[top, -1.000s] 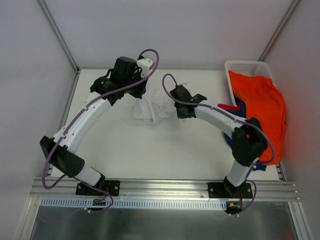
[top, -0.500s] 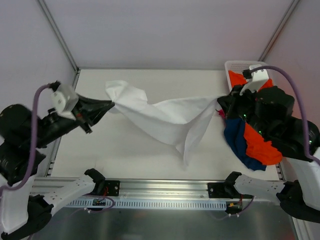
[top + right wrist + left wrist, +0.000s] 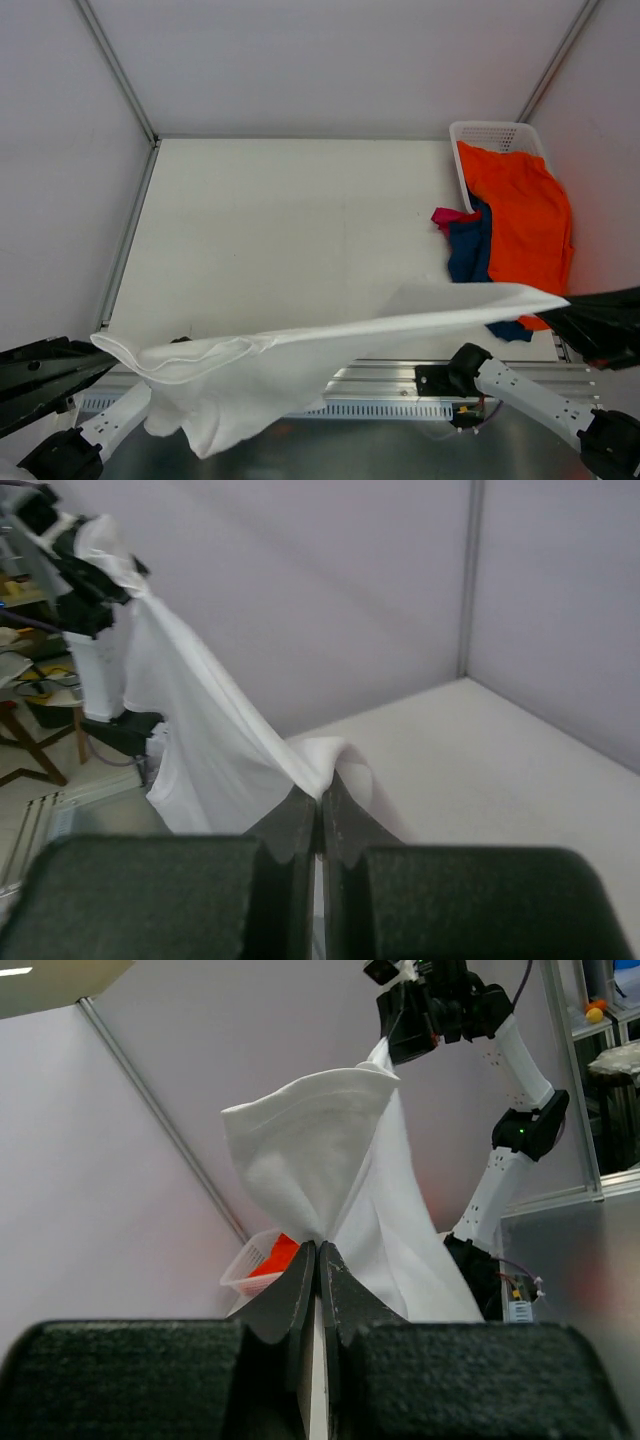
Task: Fold and stack the t-shirts
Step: Flatten out the tshirt
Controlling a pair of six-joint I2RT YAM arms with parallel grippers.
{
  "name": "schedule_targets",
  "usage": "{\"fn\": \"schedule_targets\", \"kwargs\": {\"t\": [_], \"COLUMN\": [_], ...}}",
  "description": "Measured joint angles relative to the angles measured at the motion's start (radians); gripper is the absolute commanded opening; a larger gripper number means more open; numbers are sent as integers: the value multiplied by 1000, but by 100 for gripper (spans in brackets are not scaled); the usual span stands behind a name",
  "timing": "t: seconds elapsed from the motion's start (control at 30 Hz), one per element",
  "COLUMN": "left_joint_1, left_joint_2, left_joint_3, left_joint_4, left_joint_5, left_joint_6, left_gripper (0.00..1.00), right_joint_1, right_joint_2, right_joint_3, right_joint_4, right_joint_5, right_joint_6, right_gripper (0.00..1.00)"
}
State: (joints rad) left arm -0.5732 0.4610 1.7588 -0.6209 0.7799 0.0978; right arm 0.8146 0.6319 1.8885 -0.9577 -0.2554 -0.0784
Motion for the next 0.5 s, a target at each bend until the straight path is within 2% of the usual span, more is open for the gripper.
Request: {"fn": "schedule_targets", "kwargs": {"t": [0.13,0.27,0.37,0.5], "left_joint_1": [30,31,31,31], "left_joint_2": [-16,-19,-2,64], "left_joint_3": [-35,-127,-203,-290], "left_joint_4": [6,4,3,28], "left_joint_5": [26,13,-19,-74], "left_joint_6": [0,27,63,108], "left_gripper": [0,0,0,0], "right_joint_1": [-50,-91,-95,-96], "right_joint_2": [-128,-147,-130,-64], "right_joint_3": [-105,-197,-288,-397], "right_joint_4": [116,150,139,131], "right_joint_5": [-168,-212,-171,-26], "right_joint_6": [12,9,-2,-16], "right_gripper": [0,0,1,1]}}
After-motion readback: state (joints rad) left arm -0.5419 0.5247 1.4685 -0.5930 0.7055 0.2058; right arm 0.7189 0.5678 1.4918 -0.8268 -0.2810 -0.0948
